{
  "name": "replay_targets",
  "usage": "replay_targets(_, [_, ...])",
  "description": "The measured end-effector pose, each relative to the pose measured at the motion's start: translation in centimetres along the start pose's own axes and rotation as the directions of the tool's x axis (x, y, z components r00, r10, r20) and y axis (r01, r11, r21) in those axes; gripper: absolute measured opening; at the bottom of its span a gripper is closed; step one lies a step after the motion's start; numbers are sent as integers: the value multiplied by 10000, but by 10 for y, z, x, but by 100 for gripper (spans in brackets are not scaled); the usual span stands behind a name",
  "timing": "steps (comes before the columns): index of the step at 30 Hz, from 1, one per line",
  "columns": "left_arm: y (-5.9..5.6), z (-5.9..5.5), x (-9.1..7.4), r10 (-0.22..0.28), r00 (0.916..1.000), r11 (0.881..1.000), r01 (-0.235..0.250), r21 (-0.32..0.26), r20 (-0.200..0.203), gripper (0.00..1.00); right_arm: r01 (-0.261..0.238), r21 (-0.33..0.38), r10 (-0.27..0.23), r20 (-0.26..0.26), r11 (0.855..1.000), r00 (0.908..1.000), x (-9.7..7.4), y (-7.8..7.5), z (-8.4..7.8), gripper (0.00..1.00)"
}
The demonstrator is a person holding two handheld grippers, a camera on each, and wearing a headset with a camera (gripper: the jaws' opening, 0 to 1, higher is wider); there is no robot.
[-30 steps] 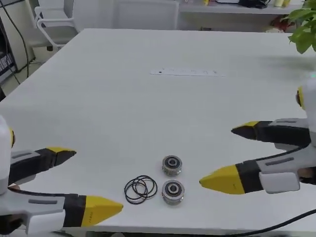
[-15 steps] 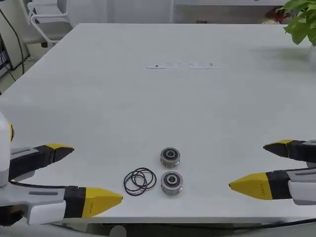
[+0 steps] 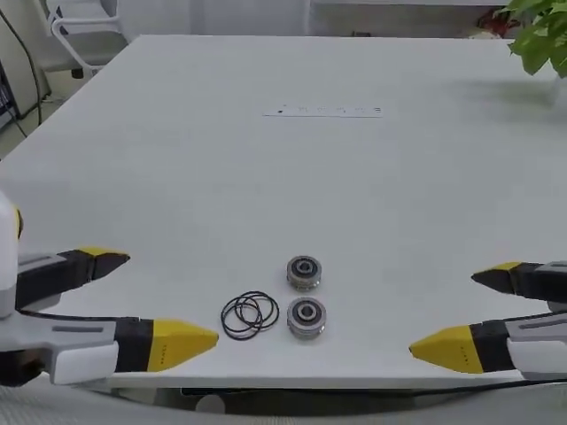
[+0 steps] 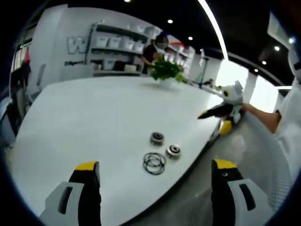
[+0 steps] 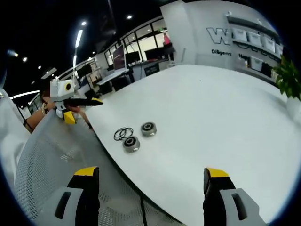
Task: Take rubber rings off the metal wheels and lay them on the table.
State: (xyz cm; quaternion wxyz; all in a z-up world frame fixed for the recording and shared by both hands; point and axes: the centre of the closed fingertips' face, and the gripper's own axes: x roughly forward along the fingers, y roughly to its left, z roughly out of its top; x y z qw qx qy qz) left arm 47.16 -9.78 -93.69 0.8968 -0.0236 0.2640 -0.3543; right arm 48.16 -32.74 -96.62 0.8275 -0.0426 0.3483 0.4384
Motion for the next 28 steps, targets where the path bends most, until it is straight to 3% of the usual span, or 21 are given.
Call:
replay_targets(9, [2, 1, -1, 131, 9999, 9998, -130, -115, 75, 100, -94, 77, 95, -150, 9999, 9998, 1, 2, -4, 91])
replay_targets(18, [6, 0, -2, 355, 9993, 9992, -354, -161, 74, 100, -364, 767, 355, 127, 9964, 9993, 1, 3, -6, 91])
replay_targets(28, [6, 0, -2, 300, 9995, 9994, -300, -174, 30, 100, -501, 921, 500, 28, 9945, 9987, 1, 4, -9, 89])
